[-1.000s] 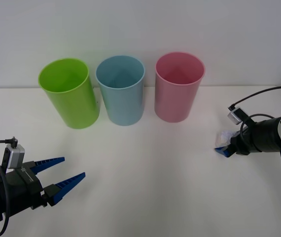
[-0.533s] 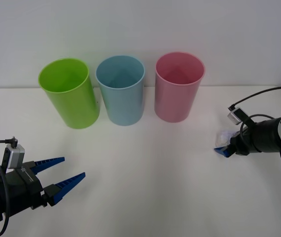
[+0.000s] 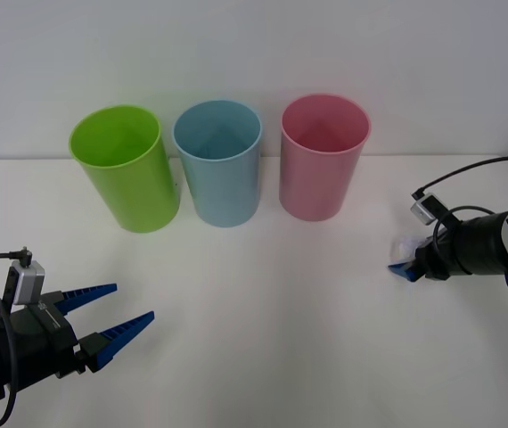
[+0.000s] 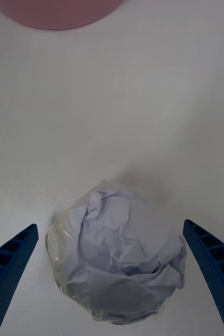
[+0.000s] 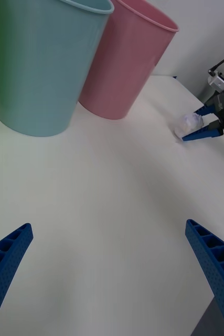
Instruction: Put cans in the blue bin and PET bottles in the pink bin and trash in the green bin.
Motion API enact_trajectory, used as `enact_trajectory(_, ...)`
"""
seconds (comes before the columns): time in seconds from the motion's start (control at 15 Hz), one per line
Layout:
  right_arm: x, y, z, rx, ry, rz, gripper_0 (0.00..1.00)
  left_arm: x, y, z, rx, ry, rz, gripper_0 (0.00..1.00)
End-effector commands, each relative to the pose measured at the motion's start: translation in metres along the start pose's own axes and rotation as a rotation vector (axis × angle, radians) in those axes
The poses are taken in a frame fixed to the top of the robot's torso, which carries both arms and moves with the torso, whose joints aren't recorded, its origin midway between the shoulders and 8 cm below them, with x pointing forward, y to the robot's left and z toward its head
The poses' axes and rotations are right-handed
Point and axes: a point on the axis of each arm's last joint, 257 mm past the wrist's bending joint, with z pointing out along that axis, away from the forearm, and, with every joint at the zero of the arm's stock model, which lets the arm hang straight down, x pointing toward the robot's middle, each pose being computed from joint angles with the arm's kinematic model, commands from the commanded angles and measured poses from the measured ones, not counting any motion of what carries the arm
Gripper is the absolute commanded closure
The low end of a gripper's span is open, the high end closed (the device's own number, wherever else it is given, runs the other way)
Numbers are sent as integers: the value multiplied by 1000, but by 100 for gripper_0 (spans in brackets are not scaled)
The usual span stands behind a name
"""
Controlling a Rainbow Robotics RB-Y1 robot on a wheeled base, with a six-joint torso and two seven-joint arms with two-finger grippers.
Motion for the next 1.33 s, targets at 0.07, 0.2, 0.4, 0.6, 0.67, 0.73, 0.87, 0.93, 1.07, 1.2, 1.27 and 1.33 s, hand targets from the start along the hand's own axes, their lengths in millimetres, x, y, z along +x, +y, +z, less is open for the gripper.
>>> enact_trajectory(0.07, 2, -2, 1, 15, 13, -13, 100, 0, 0, 0, 0, 0, 0, 0)
enact_trajectory(0.2, 2, -2, 1, 15, 14, -21, 100, 0, 0, 0, 0, 0, 0, 0)
enact_trajectory(0.4, 4, -3, 2, 19, 22, -26, 100, 0, 0, 0, 0, 0, 0, 0)
enact_trajectory(0.6, 5, -3, 2, 22, 27, -32, 100, 0, 0, 0, 0, 0, 0, 0)
enact_trajectory(0.67, 5, -2, 3, 20, 27, -32, 100, 0, 0, 0, 0, 0, 0, 0)
enact_trajectory(0.73, 4, 0, 3, 14, 22, -30, 100, 0, 0, 0, 0, 0, 0, 0)
enact_trajectory(0.87, -3, 4, -2, -5, -8, -39, 100, 0, 0, 0, 0, 0, 0, 0)
enact_trajectory(0.93, -4, 5, -8, -10, -25, -44, 100, 0, 0, 0, 0, 0, 0, 0)
enact_trajectory(1.07, -4, 9, -30, -26, -66, -70, 100, 0, 0, 0, 0, 0, 0, 0)
enact_trajectory(1.2, 1, 20, -55, -47, -118, -75, 100, 0, 0, 0, 0, 0, 0, 0)
enact_trajectory(1.27, 4, 27, -65, -57, -142, -76, 100, 0, 0, 0, 0, 0, 0, 0)
enact_trajectory(1.33, 6, 34, -74, -65, -164, -78, 100, 0, 0, 0, 0, 0, 0, 0)
